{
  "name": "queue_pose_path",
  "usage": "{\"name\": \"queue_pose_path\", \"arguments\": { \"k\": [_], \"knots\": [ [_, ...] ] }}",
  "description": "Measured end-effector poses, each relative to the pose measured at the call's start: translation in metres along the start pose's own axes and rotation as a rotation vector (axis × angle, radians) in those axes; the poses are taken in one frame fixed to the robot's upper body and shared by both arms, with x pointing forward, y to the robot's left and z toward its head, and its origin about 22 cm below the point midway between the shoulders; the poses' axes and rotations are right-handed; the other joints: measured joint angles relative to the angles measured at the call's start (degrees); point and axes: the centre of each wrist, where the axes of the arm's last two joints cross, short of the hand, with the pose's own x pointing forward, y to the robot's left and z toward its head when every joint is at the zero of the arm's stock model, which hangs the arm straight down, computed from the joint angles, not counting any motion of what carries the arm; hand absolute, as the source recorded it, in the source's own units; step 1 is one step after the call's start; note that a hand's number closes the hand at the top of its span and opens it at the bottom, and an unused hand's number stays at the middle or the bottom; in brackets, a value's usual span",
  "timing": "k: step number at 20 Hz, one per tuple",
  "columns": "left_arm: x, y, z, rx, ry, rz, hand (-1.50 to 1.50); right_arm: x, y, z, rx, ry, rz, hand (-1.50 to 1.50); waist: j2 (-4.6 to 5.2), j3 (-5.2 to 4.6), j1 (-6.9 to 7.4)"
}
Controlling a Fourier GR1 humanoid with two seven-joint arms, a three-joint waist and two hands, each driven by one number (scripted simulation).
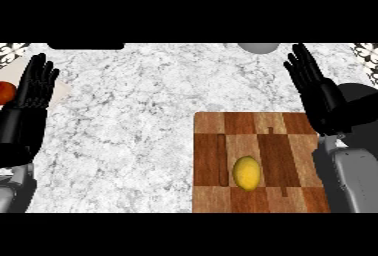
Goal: Pick the lemon from the cutting board and place it in the pan
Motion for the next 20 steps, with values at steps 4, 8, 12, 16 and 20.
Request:
{"name": "queue_pose_path", "arguments": {
  "k": [4,8,12,16,20],
  "knots": [
    [-0.014,-0.021,0.020,-0.023,0.062,0.051,0.00,0.006,0.004,0.022,-0.045,-0.060,-0.010,1.50,-0.09,0.18,-0.38],
    [-0.033,-0.046,0.045,-0.046,0.169,0.127,0.00,0.003,-0.018,0.052,-0.202,-0.038,0.105,-1.50,-0.22,-0.01,-2.79],
    [-0.047,-0.067,0.062,-0.063,0.231,0.181,0.00,-0.009,-0.013,0.110,-0.345,0.001,0.145,-1.50,-0.42,0.11,-3.59],
    [-0.047,-0.080,0.068,-0.093,0.252,0.213,0.00,-0.002,-0.007,0.166,-0.355,0.019,0.273,-1.50,-0.38,0.19,-2.71],
    [-0.050,-0.083,0.071,-0.118,0.254,0.226,0.00,0.020,-0.006,0.192,-0.336,0.054,0.396,-1.50,-0.18,0.21,-1.51]
  ]
}}
